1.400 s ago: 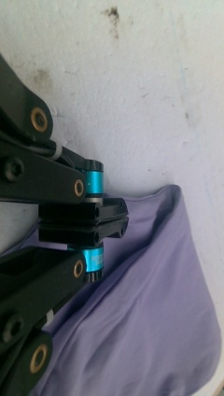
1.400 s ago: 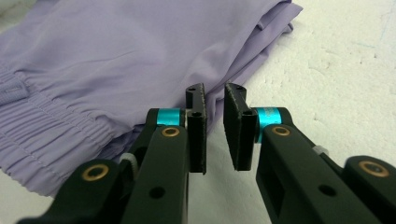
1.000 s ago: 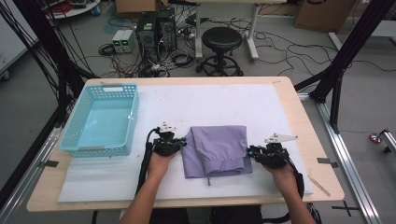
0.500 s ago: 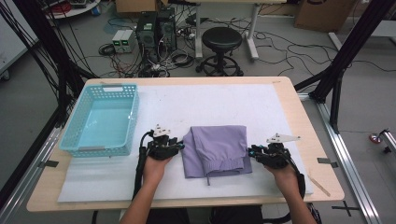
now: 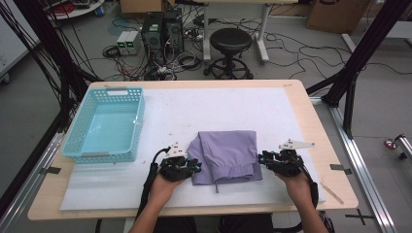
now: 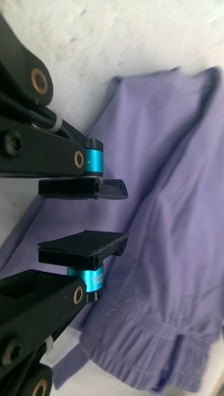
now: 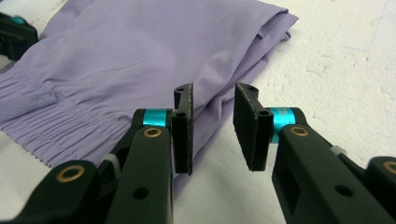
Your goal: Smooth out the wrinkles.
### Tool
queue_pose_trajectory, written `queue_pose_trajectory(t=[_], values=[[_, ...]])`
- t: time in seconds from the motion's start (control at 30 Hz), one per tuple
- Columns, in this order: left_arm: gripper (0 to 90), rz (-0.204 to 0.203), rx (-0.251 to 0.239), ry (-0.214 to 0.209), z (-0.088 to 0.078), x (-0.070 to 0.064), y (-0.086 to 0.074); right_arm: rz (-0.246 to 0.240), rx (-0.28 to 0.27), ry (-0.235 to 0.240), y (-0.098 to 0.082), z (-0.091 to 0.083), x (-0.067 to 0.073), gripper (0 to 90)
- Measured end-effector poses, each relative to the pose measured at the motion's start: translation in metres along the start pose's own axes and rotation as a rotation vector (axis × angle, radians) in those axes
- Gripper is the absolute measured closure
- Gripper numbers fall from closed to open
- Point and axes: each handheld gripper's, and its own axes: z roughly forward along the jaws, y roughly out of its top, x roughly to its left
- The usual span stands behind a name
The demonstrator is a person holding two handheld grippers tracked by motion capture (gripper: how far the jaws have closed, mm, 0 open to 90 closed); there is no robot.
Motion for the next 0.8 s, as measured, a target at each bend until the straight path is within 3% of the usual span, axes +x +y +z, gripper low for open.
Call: queue_pose_trajectory(t=[0.07,0.27,0.43,0.57,0.8], values=[[75.1,0.028,0.02,0.012,-0.001,-0.005,-0.001,0.001,-0.002,-0.001,0.0,-0.001,-0.001,69.5],[76.7,0.054,0.041,0.026,-0.008,-0.016,-0.008,0.014,-0.011,-0.008,-0.001,-0.004,-0.004,69.5],[74.7,0.039,0.042,0.041,-0.013,-0.019,-0.01,0.012,-0.013,-0.007,-0.001,-0.003,-0.003,68.7],[66.5,0.017,0.0,0.062,-0.014,-0.014,-0.006,0.012,-0.008,-0.005,-0.001,-0.002,-0.002,68.5],[66.0,-0.048,-0.039,0.114,-0.004,0.011,0.014,-0.024,0.048,0.003,-0.002,0.009,0.001,75.3]])
